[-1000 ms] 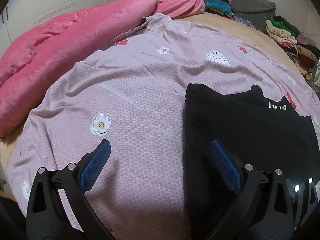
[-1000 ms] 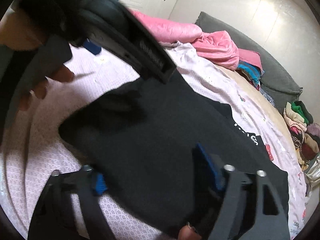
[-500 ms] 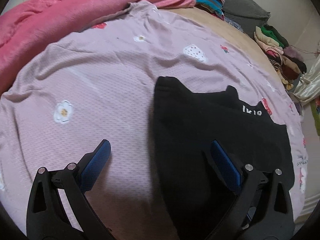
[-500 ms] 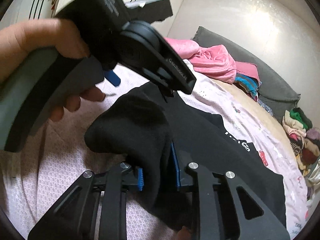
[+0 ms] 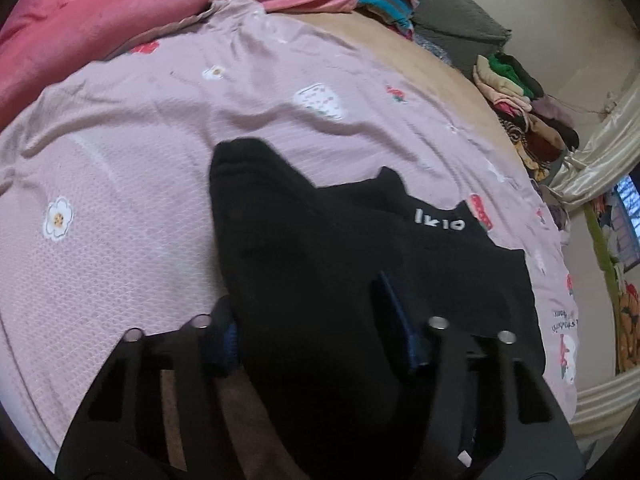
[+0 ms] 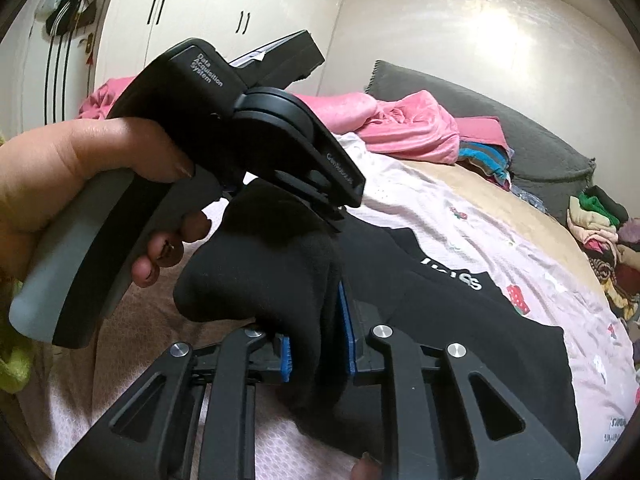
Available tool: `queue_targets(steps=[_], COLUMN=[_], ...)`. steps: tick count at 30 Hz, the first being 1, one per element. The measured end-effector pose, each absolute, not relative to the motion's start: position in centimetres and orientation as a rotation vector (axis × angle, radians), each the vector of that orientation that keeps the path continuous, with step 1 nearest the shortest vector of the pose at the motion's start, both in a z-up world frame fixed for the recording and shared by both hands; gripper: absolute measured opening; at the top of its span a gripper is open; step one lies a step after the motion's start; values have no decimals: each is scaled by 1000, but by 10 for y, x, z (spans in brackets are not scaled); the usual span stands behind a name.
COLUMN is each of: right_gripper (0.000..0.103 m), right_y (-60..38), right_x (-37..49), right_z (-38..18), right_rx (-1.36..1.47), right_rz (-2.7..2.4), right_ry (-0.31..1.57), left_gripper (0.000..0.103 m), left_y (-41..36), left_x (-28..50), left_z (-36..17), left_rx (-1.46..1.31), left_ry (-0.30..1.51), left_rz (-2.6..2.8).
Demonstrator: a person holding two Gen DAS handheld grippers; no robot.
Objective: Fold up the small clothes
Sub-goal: 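Close the right tool on the shirt's side edge while the left tool grasps beside it, then lift the side edge with both tools and fold it over the shirt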
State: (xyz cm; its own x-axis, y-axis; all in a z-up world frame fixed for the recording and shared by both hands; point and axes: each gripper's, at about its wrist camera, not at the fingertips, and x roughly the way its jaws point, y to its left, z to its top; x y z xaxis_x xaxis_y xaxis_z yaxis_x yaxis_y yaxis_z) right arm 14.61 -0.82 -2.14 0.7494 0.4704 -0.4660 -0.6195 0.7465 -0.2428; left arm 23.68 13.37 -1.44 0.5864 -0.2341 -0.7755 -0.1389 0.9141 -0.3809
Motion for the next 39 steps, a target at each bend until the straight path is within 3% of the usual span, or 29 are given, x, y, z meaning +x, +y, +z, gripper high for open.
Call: queue_targets(steps=[5, 20, 39], right_gripper=[16, 14, 13], right_y=[-27, -84, -147], right_x=[145, 133, 127], right_z=[-14, 2, -4], right_rx=[-361, -258, -97], right_rz=[596, 522, 491], right_ry=[382, 347, 411], left_gripper=[37, 36, 39], left_y=[111, 42, -27], left_x=[233, 230, 237], left_z=[2, 48, 50], left_rx=[-367, -243, -164], left_ry=[921, 849, 872], left_rz=[-60, -110, -142])
